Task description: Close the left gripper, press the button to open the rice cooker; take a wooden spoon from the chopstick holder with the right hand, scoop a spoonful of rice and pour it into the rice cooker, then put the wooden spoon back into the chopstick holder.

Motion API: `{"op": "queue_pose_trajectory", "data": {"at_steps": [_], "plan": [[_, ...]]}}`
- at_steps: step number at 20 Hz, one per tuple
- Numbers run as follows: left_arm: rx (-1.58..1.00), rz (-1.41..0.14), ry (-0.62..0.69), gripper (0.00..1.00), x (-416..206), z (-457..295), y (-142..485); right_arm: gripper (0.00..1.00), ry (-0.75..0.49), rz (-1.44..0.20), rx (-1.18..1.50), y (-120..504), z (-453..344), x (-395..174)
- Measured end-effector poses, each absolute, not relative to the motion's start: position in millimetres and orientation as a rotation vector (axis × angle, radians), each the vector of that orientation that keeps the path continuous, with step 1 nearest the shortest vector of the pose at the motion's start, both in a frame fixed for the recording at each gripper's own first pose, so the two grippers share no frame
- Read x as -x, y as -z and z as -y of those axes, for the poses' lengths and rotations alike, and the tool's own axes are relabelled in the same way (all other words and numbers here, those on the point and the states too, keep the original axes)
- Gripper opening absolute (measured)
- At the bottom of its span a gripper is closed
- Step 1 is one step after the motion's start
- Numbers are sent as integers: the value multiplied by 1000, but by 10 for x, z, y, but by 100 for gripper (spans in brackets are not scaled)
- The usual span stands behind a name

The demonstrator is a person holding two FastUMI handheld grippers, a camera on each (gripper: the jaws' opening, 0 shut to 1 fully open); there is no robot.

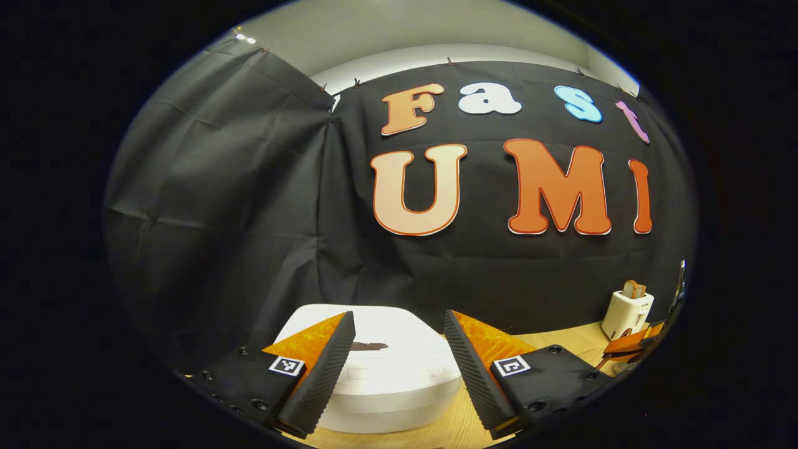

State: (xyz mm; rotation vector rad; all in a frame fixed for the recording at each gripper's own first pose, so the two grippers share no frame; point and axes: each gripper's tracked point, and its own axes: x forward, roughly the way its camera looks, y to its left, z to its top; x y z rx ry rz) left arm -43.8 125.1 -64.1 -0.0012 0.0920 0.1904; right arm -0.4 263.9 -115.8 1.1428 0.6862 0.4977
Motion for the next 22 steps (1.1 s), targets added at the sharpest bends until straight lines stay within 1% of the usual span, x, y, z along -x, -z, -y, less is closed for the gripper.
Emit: {"op": "queue_pose_trajectory", "data": {"at_steps": [8, 13, 14, 17, 18, 19, 20, 22], "plan": [[-13, -76, -221, 94, 499, -1386, 570, 10, -405, -723, -1389, 1188, -2495, -119], [-64, -77, -263, 94, 365, -1542, 551, 10, -384, -690, -1395, 1165, -2395, -157], [-71, -78, -276, 79, 320, -1602, 546, 10, -384, -684, -1392, 1149, -2374, -162], [-42, -149, -312, 35, 149, -1807, 643, 10, -374, -669, -1394, 1131, -2298, -165], [3, -196, -299, 23, 96, -1829, 706, 10, -367, -663, -1390, 1121, -2283, -181], [50, -243, -272, 4, 111, -1817, 701, 10, -364, -666, -1383, 1138, -2266, -175], [90, -291, -249, 4, -58, -1843, 825, 10, -362, -665, -1383, 1128, -2260, -173], [130, -385, -214, 4, -150, -1835, 918, 10, -369, -666, -1384, 1105, -2258, -158]]}}
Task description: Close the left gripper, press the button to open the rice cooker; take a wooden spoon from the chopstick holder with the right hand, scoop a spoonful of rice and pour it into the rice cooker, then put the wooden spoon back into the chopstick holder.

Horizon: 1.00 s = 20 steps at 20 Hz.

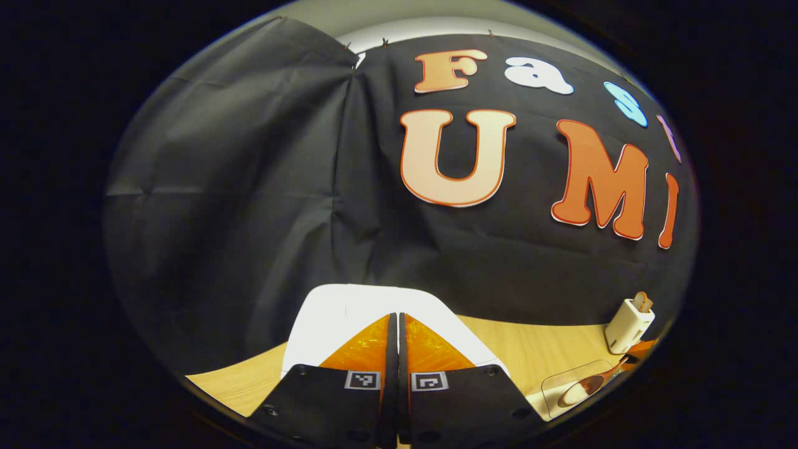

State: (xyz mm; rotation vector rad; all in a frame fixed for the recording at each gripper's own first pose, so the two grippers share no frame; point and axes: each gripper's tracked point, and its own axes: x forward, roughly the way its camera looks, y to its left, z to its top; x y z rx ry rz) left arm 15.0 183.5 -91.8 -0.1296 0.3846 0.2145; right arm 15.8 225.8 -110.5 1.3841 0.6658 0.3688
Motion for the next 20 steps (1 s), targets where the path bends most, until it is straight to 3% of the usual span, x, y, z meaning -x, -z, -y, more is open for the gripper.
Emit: {"op": "queue_pose_trajectory", "data": {"at_steps": [5, 6, 7, 10, 12, 17, 20], "plan": [[174, -605, -157, 4, -166, -1698, 1335, 10, -371, -655, -1384, 1093, -2208, -132], [172, -637, -156, 8, -164, -1689, 1429, 10, -369, -649, -1385, 1100, -2184, -134], [171, -637, -159, 4, -188, -1697, 1425, 10, -365, -648, -1384, 1107, -2169, -138], [194, -677, -162, 5, -172, -1685, 1489, 10, -355, -637, -1394, 1121, -2094, -126], [194, -650, -161, 5, -228, -1666, 1367, 10, -348, -633, -1395, 1117, -2067, -132], [135, -347, -186, 4, -330, -1730, 573, 10, -339, -615, -1397, 1066, -2000, -127], [78, -247, -177, 4, -224, -1781, 246, 10, -311, -601, -1401, 1061, -1947, -139]]}}
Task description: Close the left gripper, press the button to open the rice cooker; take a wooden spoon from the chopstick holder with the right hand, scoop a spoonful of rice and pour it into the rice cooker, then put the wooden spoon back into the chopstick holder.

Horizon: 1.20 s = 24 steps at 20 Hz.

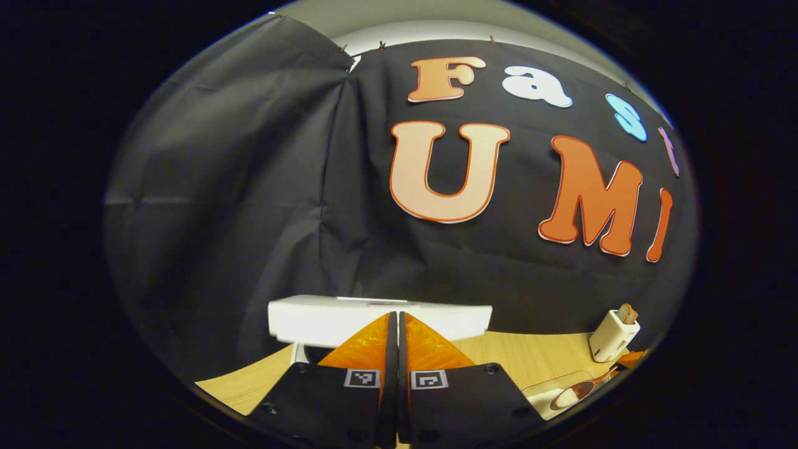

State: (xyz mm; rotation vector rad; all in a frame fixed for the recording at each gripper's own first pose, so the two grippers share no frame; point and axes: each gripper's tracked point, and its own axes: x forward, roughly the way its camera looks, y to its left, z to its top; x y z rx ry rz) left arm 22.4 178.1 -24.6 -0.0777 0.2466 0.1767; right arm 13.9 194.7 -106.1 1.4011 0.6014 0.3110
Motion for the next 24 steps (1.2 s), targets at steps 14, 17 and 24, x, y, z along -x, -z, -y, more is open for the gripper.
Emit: {"op": "queue_pose_trajectory", "data": {"at_steps": [14, 17, 24], "plan": [[-4, -160, -173, 49, 290, -1665, 39, 10, -253, -587, -1534, 785, -1900, -238], [-31, -156, -209, 60, 370, -1754, 46, 10, -215, -595, -1601, 783, -1824, -263], [-16, -178, -210, 59, 405, -1784, 172, 10, -200, -625, -1806, 707, -1840, -357]]}}
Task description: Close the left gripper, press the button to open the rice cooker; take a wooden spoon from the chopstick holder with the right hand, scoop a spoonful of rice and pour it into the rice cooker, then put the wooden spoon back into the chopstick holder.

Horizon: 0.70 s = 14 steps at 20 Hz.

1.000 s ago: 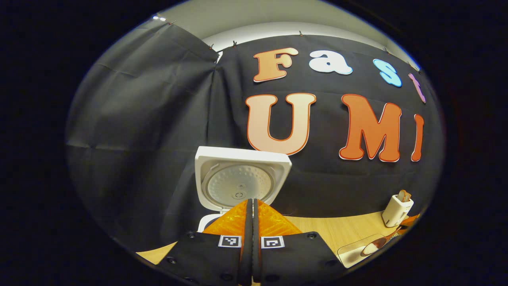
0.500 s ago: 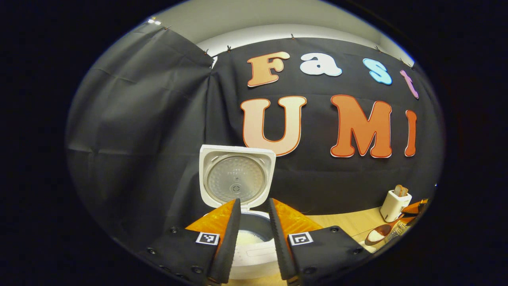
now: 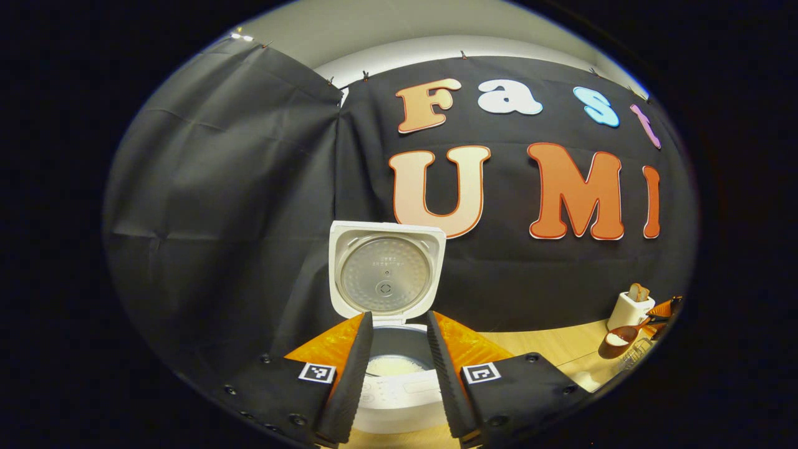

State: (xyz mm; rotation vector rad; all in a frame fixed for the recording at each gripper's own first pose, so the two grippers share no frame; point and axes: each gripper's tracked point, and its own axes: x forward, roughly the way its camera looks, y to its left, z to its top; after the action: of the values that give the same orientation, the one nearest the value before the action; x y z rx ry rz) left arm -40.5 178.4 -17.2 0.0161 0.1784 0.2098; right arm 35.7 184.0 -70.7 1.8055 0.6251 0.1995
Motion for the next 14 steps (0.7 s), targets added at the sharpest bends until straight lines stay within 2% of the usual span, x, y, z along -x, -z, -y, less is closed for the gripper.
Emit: {"op": "queue_pose_trajectory", "data": {"at_steps": [9, 14], "plan": [[-3, -202, -206, 61, 479, -1869, 365, 10, -278, -595, -1861, 233, -2136, -539], [-7, -215, -202, 76, 544, -1952, 482, 10, -351, -608, -1846, -89, -2606, -633]]}}
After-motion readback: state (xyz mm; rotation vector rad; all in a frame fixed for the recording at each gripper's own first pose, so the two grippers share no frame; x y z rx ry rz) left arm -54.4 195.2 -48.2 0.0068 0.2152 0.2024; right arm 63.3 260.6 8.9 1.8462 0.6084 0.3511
